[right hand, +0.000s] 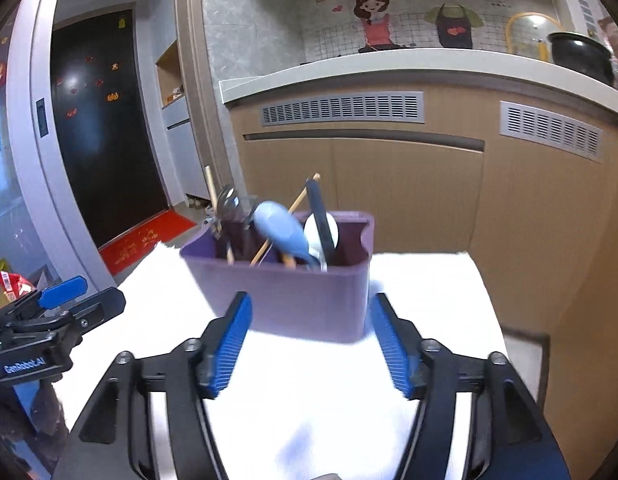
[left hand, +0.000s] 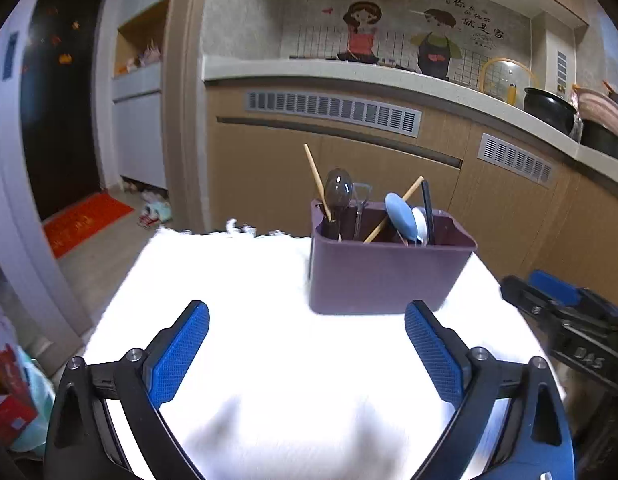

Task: Organize utensils

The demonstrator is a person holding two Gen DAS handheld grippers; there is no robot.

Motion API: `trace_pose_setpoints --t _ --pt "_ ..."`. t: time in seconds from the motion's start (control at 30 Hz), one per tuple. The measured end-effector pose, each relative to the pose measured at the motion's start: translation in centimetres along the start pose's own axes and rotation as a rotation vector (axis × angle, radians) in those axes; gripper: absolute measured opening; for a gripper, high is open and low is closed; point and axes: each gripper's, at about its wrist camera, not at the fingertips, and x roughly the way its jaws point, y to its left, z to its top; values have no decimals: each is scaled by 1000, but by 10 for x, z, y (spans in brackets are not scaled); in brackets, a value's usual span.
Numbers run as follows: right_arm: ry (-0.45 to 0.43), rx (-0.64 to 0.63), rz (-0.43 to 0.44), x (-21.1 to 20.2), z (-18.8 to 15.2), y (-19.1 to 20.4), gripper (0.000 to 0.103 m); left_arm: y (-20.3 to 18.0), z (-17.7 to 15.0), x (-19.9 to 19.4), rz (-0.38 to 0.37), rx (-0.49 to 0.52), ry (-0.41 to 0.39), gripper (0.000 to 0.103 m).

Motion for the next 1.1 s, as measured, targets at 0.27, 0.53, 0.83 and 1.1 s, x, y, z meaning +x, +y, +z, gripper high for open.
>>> trace_pose_setpoints --t 0.27,0.53,0.83,1.1 --pt "-17 11 -92 -73 -42 20 88 -14 -36 -57 27 44 -32 102" --pt "-10 26 -144 -109 -68 24 90 -28 -46 -87 100 74 -80 103" --pt "-44 6 -156 -124 -69 26 92 -36 -49 -90 68 93 -58 103" --pt "-44 9 -151 -125 -68 23 92 -36 -49 -93 65 89 -59 103"
